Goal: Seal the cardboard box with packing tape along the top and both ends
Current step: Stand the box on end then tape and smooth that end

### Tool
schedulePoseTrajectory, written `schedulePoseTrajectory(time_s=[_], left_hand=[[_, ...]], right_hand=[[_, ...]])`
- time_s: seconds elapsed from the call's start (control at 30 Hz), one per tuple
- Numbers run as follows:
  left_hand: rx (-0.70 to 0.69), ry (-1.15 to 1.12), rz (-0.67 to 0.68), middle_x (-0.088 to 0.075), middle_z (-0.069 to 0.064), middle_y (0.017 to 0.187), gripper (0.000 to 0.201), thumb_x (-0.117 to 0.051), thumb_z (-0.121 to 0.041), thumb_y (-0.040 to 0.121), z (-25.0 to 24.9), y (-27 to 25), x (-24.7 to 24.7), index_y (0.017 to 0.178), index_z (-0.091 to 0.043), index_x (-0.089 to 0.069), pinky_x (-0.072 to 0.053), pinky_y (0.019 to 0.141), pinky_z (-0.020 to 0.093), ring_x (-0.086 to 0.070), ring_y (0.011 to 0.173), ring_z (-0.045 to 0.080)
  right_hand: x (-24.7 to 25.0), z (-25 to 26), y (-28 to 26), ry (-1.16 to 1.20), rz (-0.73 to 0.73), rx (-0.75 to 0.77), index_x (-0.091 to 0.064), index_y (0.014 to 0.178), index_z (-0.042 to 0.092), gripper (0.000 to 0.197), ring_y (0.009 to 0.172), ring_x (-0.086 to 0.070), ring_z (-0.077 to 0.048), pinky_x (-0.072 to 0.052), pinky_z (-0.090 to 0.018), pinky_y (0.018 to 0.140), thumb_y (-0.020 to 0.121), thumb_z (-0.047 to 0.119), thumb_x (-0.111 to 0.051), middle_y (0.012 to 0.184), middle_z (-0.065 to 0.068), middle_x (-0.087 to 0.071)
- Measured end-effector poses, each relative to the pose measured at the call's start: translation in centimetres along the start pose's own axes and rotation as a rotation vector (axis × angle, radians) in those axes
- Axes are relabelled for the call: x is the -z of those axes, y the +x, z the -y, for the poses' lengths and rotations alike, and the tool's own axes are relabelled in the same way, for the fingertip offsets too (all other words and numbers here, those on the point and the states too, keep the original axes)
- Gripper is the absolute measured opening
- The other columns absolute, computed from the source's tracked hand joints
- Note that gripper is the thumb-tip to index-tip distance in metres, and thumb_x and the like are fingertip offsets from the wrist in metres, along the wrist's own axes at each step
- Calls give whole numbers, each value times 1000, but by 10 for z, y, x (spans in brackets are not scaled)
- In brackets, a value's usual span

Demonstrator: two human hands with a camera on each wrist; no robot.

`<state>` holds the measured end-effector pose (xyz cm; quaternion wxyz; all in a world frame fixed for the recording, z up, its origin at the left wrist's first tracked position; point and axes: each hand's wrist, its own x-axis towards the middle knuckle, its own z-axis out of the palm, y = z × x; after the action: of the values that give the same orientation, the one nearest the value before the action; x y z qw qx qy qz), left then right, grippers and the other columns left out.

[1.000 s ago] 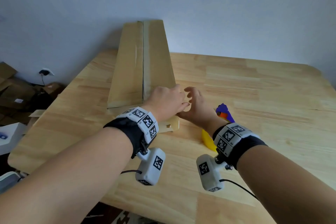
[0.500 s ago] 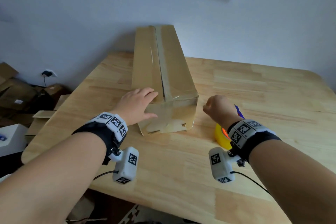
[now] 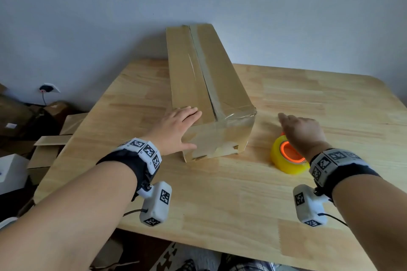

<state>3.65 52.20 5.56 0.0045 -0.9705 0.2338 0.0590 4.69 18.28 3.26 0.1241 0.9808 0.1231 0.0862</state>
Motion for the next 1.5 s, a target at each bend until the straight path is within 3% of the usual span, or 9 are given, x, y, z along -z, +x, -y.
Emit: schedulePoseTrajectory(time_s=[0.1, 0.23, 0.33, 0.5, 0.6, 0.7, 0.83, 1.3, 1.5], left_hand=[[-9, -11, -4, -5, -6, 159, 88, -54, -58, 85, -2, -1, 4, 151, -23, -7, -12, 116, 31, -5, 146, 15], [-24, -102, 61, -3, -11, 158, 98, -54, -69, 76, 2, -2, 11, 151, -26, -8, -18, 115, 36, -4, 146, 11], [-35, -151, 115, -5, -14, 158, 105, -46, -79, 64, 15, -8, 19, 150, -31, -9, -22, 116, 39, -8, 145, 9], [-65, -205, 72, -11, -14, 157, 107, -20, -93, 59, 46, -25, 7, 148, -34, -17, -33, 109, 48, -17, 144, 14], [-70, -242, 68, -10, -16, 157, 95, -27, -83, 68, 51, -32, 2, 149, -32, -20, -32, 110, 45, -19, 143, 13], [-88, -247, 29, -16, -14, 156, 71, -48, -54, 86, 52, -31, -1, 148, -29, -25, -33, 110, 42, -26, 141, 15], [-104, -274, -152, -44, -1, 145, 49, -59, -28, 90, 47, -24, -4, 136, -17, -49, -41, 101, 45, -46, 127, 24], [84, -172, -396, -55, 6, 101, 33, -65, -41, 82, 14, -12, -18, 97, -13, -58, -36, 78, 40, -51, 95, 31], [-131, -154, -415, -65, 6, 113, 39, -75, -28, 77, 32, -21, -18, 112, -12, -67, -49, 85, 43, -63, 101, 29]], right_hand=[[6, -9, -13, 13, 176, -116, -54, 123, 6, 33, 83, -67, -34, -50, -34, 64, 91, 5, -47, 98, -12, -68], [19, 15, -12, 244, -60, -178, -54, 126, 7, 40, 89, -63, -37, -47, -37, 59, 86, 11, -55, 103, -16, -63], [42, 54, 6, 340, -393, -21, -57, 111, 6, 33, 83, -60, -36, -52, -40, 62, 81, 21, -52, 95, -17, -59], [56, 137, 26, 204, -281, 346, -61, 113, 13, 61, 93, -60, -31, -50, -42, 83, 69, 55, -70, 111, -13, -61], [53, 170, 32, 187, -312, 406, -64, 107, 12, 55, 89, -63, -30, -51, -38, 81, 65, 43, -79, 104, -11, -64], [46, 176, 40, 254, -467, 404, -65, 92, 10, 18, 72, -61, -29, -51, -36, 68, 84, 24, -58, 85, -8, -62], [40, 171, 42, 282, -505, 440, -65, 76, 9, 3, 60, -60, -27, -52, -35, 61, 79, 10, -65, 72, -6, -62], [48, 173, 40, 443, -501, 393, -66, 69, 13, 24, 55, -64, -26, -54, -34, 71, 81, 20, -47, 68, -2, -63], [49, 172, 38, 460, -512, 389, -68, 71, 13, 26, 59, -65, -27, -54, -36, 70, 83, 22, -47, 72, -2, -66]])
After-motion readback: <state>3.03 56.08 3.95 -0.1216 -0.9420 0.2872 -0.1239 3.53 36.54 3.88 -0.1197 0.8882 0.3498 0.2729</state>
